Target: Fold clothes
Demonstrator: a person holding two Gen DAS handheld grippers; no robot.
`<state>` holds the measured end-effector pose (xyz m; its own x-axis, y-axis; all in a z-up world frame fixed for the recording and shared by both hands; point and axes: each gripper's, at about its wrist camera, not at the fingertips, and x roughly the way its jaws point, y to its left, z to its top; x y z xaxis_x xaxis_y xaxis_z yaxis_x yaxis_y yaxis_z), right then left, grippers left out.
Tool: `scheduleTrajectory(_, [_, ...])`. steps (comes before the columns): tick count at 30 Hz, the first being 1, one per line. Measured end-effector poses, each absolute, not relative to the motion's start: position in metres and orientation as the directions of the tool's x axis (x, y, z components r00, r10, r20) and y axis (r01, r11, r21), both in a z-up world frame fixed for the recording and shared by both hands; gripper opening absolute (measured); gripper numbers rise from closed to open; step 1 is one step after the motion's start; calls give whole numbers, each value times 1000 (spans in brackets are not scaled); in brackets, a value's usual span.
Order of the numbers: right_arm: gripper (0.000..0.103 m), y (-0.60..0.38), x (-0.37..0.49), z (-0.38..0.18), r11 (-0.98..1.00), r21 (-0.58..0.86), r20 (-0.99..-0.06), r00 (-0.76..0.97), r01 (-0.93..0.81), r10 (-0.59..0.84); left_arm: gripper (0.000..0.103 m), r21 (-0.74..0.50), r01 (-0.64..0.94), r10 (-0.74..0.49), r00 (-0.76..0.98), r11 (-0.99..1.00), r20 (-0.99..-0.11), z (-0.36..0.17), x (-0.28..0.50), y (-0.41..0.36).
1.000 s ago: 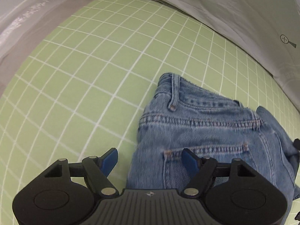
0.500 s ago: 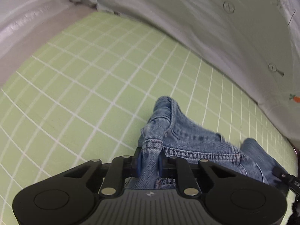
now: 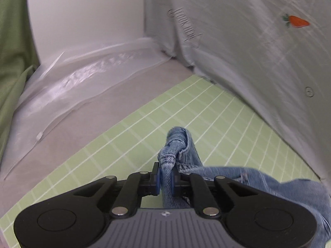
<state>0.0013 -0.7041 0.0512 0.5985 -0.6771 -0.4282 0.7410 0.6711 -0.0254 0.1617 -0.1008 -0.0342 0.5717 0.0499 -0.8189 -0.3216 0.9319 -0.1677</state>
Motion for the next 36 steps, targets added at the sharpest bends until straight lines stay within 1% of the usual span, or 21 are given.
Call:
scheduleTrajectory(2, [5,-713,-7,41,694,23,-513,604,720,-610,12,-203,-333,16,552,921,-834,-42,151,-97])
scheduleTrajectory(3, [19,-710,-10,33,701,25,-545,598,713,-588,12,-210,-334,6,544,919,-839,-45,146,-98])
scheduleTrajectory(4, [39,-703,-13,22,717,13,-575,592,697,-565,13,-204,-330,5,537,922,-844,-47,141,-100])
scheduleTrajectory(5, [46,-695,-15,11,736,-4,-605,585,677,-541,13,-198,-324,4,530,925,-848,-49,136,-103])
scheduleTrajectory(8, [55,-664,-20,-25,764,54,-692,576,642,-435,14,-202,-311,-16,510,929,-860,-55,124,-107])
scheduleTrajectory(11, [58,-634,-18,-49,784,165,-740,601,599,-303,15,-209,-297,-38,491,932,-870,-60,117,-108])
scheduleTrajectory(13, [63,-614,-16,-65,787,239,-761,613,569,-212,15,-207,-282,-47,485,937,-873,-61,114,-109])
scheduleTrajectory(14, [65,-608,-14,-70,789,237,-769,605,567,-204,15,-205,-275,-49,484,939,-874,-61,113,-109])
scheduleTrajectory(16, [76,-602,-8,-76,795,201,-785,580,573,-219,15,-200,-261,-52,484,944,-874,-60,112,-110])
scheduleTrajectory(18, [82,-596,-2,-83,800,165,-799,554,577,-234,15,-196,-249,-53,484,948,-873,-60,113,-111])
scheduleTrajectory(19, [85,-592,1,-86,802,147,-806,540,579,-242,17,-194,-245,-54,483,950,-874,-60,113,-111])
scheduleTrajectory(21, [89,-586,8,-93,805,111,-818,514,582,-258,23,-190,-242,-54,476,952,-878,-62,115,-111])
scheduleTrajectory(22, [90,-583,11,-97,807,93,-824,500,583,-267,28,-188,-243,-54,471,952,-880,-64,117,-111])
scheduleTrajectory(24, [89,-589,9,-103,801,94,-840,479,591,-255,31,-193,-253,-59,455,948,-889,-70,120,-110])
scheduleTrajectory(26, [79,-595,3,-106,797,112,-843,481,593,-240,29,-211,-269,-74,443,940,-894,-76,124,-108])
scheduleTrajectory(28, [27,-601,-2,-108,794,129,-847,483,595,-224,28,-223,-277,-84,437,935,-895,-80,127,-107])
scheduleTrajectory(29, [20,-604,-7,-107,787,153,-840,499,598,-215,26,-222,-279,-83,436,934,-896,-81,129,-108])
scheduleTrajectory(30, [16,-607,-12,-104,780,178,-830,518,599,-208,24,-217,-281,-78,433,935,-898,-82,130,-108])
scheduleTrajectory(31, [14,-609,-15,-101,784,174,-821,528,596,-219,18,-212,-284,-73,430,935,-900,-82,130,-109])
scheduleTrajectory(34, [13,-616,-22,-77,790,48,-761,534,611,-367,17,-224,-285,-80,440,932,-894,-79,130,-108])
scheduleTrajectory(36, [13,-627,-31,-58,766,-5,-721,528,643,-448,17,-239,-273,-96,449,932,-888,-78,128,-110])
